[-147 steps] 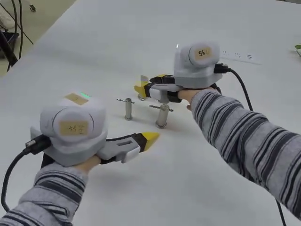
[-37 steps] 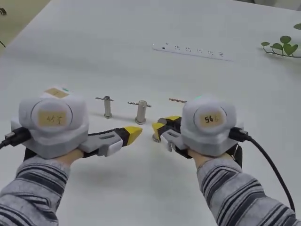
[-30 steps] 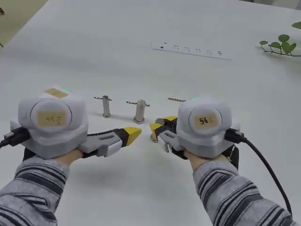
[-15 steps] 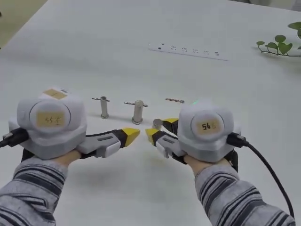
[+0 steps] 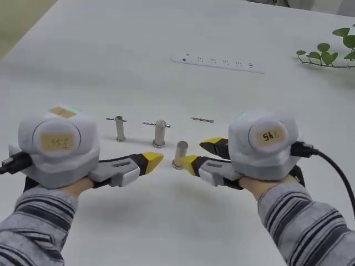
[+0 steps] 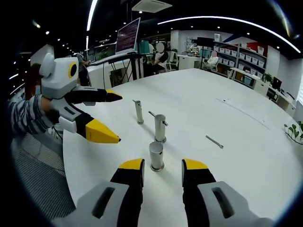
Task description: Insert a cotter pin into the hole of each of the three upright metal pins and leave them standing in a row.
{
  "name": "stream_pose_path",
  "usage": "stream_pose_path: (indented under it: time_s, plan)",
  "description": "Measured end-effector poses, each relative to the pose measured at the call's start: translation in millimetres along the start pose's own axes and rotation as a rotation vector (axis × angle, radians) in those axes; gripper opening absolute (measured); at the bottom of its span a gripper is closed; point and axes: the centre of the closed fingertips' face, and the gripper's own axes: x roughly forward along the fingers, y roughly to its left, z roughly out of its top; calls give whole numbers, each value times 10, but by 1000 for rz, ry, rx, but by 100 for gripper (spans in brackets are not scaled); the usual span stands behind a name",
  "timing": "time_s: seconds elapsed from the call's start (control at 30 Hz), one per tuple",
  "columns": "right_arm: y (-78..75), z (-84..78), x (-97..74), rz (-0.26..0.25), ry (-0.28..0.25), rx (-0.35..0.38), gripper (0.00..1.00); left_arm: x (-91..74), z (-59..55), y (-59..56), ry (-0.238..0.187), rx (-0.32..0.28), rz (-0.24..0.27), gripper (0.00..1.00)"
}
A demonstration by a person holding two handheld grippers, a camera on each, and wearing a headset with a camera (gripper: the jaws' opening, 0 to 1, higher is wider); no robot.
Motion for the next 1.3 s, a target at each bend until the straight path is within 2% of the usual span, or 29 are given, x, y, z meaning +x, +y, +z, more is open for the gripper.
stream_pose_path:
  time_s: [0.27,0.33,0.4,0.53,0.67,0.77,0.9,1.0,1.07,1.3]
  plan:
    - [-292,137,-93,45,45,-59,28,5,5,9,-3,4,9,99]
    - [-354,177,-88,65,49,-75,28,5,8,2,-4,6,6,99]
    - [-399,210,-76,83,58,-55,28,4,15,-8,-6,10,2,99]
    - [-473,254,-24,113,79,-89,27,5,16,-19,-5,13,-2,99]
    - [-580,266,67,124,109,-126,25,11,16,-37,-5,14,-10,99]
    - [-641,210,154,141,149,-173,25,15,14,-49,-4,15,-14,99]
    - [-811,155,308,158,180,-161,24,24,2,-56,-1,13,-19,99]
    - [-858,116,368,177,208,-170,22,32,-7,-70,2,14,-26,99]
    - [-973,99,486,182,216,-173,20,38,-15,-80,5,15,-33,98]
    - [-1140,43,603,181,254,-198,13,56,-53,-76,19,6,-42,98]
